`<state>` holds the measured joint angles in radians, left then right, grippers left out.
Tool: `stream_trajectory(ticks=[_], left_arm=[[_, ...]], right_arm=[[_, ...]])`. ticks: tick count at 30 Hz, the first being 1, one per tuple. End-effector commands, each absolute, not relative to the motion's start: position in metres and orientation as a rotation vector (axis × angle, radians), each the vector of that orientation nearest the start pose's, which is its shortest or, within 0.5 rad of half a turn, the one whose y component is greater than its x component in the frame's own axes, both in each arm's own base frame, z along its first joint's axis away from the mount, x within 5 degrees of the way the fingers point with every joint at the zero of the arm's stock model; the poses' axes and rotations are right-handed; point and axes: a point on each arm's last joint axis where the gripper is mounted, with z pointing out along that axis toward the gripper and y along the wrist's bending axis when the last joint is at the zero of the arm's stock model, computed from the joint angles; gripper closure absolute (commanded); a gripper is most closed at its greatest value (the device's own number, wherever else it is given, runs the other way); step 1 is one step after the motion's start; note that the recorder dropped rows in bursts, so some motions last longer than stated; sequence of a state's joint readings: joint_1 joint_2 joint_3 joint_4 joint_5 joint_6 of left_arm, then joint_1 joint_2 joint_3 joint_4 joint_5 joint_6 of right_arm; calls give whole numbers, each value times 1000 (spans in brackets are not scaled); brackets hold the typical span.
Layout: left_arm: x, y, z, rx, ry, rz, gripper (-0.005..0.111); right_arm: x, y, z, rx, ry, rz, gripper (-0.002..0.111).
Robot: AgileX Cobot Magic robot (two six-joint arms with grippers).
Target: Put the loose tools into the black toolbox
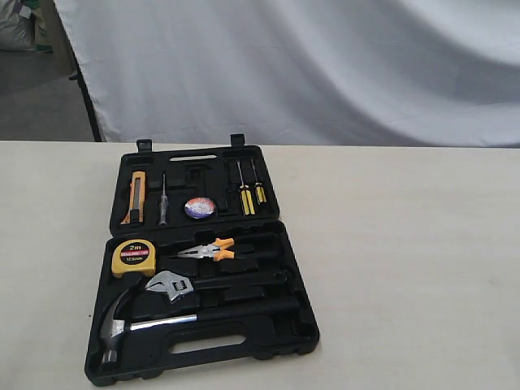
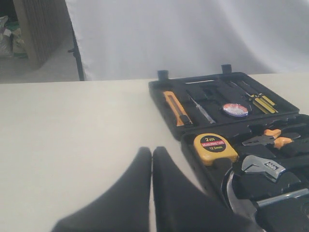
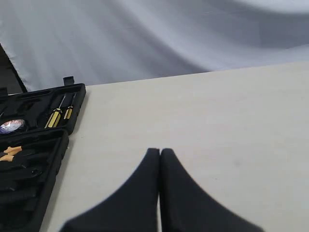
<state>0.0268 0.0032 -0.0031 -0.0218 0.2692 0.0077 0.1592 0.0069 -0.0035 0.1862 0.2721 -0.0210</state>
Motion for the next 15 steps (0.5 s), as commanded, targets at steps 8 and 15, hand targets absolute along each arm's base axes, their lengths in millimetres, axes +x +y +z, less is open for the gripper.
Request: stream_trajectory(ticks=[8, 15], left_arm=[[55, 1, 189, -48, 1752, -9, 106], [55, 1, 189, -48, 1752, -9, 106]], right_arm=[[54, 12, 189, -41, 1757, 257, 108], [54, 12, 189, -33, 1757, 263, 108]])
